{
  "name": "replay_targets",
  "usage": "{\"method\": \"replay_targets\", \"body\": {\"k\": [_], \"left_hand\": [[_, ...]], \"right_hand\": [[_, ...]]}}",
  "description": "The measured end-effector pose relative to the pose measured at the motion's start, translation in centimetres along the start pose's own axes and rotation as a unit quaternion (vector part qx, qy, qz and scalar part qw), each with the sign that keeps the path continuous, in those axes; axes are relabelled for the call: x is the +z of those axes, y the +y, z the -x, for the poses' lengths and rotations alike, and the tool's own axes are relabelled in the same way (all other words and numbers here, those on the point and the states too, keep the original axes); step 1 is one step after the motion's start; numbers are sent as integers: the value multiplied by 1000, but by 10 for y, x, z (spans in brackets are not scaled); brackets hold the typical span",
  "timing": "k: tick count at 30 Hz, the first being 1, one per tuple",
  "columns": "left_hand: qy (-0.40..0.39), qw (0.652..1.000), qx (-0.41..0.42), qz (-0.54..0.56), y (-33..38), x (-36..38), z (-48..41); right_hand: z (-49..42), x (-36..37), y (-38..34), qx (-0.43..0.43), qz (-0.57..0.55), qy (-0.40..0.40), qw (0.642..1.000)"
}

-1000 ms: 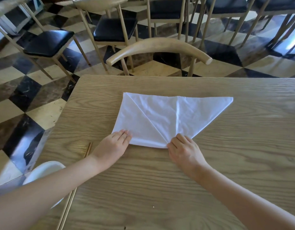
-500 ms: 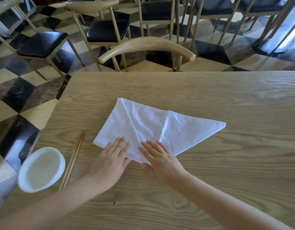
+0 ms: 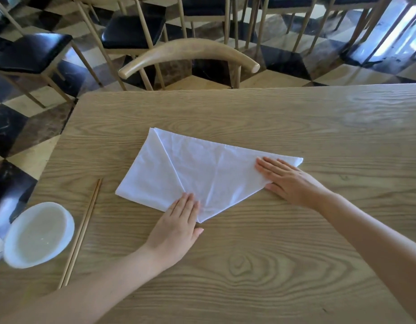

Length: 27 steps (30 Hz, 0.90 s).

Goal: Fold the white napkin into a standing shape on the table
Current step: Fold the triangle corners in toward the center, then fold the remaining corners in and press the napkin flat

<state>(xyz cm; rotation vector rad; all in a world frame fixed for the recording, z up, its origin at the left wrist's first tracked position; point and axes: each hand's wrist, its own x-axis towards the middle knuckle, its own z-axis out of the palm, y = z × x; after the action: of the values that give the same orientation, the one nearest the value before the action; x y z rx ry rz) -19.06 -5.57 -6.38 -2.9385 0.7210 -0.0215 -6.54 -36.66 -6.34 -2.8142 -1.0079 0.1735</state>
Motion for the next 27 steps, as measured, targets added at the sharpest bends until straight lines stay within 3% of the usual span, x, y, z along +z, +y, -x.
{"method": "replay_targets", "body": {"k": [5, 9, 12, 18, 21, 24, 27], "left_hand": [[65, 998, -12, -9, 22, -14, -23], [79, 995, 9, -60, 34, -18, -33], [77, 994, 2, -82, 35, -24, -35], [69, 997, -37, -26, 32, -20, -33], [103, 990, -87, 46, 38, -10, -27], [132, 978, -130, 93, 44, -6, -24], [146, 969, -162, 114, 45, -9, -24]], "right_hand": [[14, -6, 17, -17, -17, 108, 994], [31, -4, 39, 6, -12, 99, 995], [34, -9, 48, 63, -6, 143, 988], [15, -17, 47, 116, -2, 163, 980], [5, -26, 44, 170, -110, 161, 966], [-14, -40, 36, 197, -251, 180, 930], [-44, -53, 26, 210, -316, 170, 909]]}}
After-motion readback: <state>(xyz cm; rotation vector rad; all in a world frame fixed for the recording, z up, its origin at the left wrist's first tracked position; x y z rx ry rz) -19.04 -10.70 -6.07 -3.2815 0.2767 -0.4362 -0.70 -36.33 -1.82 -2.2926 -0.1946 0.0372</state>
